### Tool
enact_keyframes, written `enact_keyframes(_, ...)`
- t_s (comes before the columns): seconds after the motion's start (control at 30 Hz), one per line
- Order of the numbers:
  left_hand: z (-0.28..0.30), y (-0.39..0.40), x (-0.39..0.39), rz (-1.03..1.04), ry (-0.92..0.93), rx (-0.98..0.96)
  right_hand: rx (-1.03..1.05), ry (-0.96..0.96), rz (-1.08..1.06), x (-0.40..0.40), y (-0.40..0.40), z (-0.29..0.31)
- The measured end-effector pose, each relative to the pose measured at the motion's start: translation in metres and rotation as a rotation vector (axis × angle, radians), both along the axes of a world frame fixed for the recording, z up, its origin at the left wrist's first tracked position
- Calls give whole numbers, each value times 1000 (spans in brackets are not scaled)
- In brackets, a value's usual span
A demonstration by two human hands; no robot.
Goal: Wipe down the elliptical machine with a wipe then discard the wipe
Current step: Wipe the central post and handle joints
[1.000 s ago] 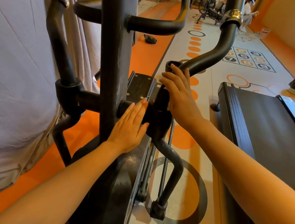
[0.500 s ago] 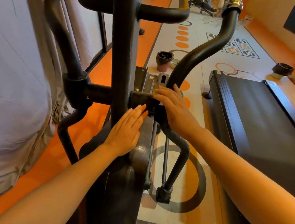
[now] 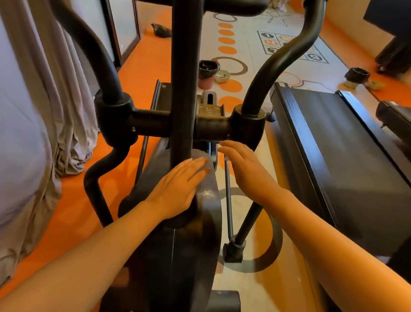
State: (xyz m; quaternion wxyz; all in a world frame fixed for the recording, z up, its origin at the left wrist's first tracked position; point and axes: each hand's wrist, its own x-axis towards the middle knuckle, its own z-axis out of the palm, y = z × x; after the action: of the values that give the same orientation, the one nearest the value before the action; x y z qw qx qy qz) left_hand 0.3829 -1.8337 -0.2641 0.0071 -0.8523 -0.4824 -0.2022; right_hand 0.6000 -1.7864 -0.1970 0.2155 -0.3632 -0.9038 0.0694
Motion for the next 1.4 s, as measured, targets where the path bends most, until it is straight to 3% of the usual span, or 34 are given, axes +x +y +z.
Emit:
enact_keyframes(0.2,-5,-12,-12,-72,-36,24,-186,48,-193,-11,-28,-14)
enact_keyframes(0.37,-17,-20,-18,-96,1,27,-549,59,-317,-13,-27,-37)
enact_keyframes(0.43,-21,-25,-16,-78,56,39,-511,77,-368,-14,-35,-43)
enact_keyframes(0.5,-28,-33,-12,-49,121,38,-437,117,-295,-16,-49,-48)
enact_keyframes(0.73,-50,-59,20,146,334,-37,-523,124,-149,-8,-47,-71)
enact_keyframes(0.93,-61,-78,64,390,314,-121,-513,57,13,11,-36,-89)
enact_keyframes(1.13,-83,-95,104,632,320,-179,-623,178,129,13,-29,-112)
enact_keyframes(1.4,-110,-113,108,706,352,-119,-720,262,168,1,-23,-136)
